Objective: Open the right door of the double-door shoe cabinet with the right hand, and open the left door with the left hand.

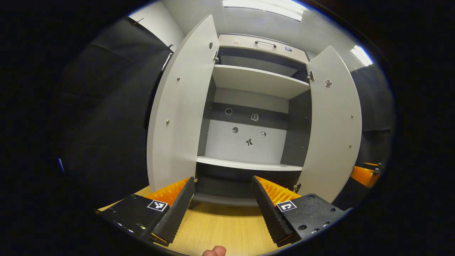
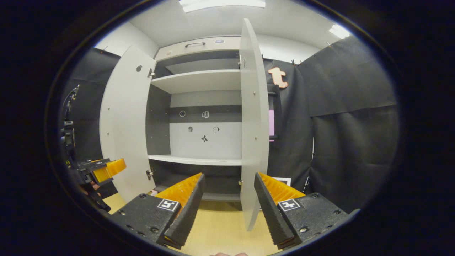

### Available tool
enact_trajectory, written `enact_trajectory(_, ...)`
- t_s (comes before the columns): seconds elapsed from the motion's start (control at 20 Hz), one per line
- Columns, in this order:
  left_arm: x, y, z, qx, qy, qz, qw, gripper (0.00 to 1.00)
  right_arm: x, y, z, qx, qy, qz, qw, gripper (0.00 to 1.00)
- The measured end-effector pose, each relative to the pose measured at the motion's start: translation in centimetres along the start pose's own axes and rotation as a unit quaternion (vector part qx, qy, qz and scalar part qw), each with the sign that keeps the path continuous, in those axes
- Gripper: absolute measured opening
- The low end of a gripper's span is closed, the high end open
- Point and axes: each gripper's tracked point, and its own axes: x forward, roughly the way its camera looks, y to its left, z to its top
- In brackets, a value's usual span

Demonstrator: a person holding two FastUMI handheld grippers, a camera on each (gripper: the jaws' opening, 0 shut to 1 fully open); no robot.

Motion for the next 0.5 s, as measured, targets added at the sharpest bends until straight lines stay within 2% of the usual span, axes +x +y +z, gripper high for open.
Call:
enact_trajectory(0.15, -0.4, -0.4, 0.6, 0.025, -0.011, 0.003, 1.0, 0.95, 0.2, 0.2, 0.0, 0.003, -0.005, 0.005, 1.0, 0.87)
enact_trajectory(0.5, -0.6, -1.7, 1.5, 0.046, -0.028, -0.012, 0.998, 0.95, 0.4, 0.2, 0.2, 0.004, -0.006, 0.005, 1.0, 0.87)
